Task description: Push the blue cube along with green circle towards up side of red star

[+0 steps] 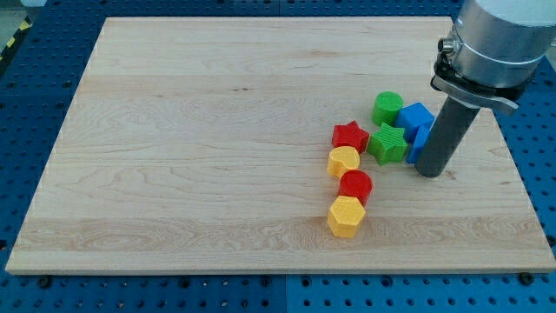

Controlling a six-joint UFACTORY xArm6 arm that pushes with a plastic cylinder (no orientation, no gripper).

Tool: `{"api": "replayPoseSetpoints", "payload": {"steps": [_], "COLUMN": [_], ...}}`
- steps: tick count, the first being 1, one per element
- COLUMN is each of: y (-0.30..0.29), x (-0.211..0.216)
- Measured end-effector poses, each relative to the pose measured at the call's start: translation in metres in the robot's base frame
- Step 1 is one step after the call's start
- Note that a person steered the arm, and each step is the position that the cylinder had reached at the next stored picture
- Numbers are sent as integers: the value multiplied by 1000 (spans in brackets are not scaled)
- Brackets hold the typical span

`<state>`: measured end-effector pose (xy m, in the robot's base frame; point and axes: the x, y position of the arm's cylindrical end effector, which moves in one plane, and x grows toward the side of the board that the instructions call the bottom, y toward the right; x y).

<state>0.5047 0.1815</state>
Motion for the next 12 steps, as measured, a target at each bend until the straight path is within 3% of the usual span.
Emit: {"api": "replayPoseSetpoints", "payload": {"steps": [2,4,6,7,9,12], "y": [-10,8,66,66,62,57], "x": [-10,14,-13,-53,-75,-47]}}
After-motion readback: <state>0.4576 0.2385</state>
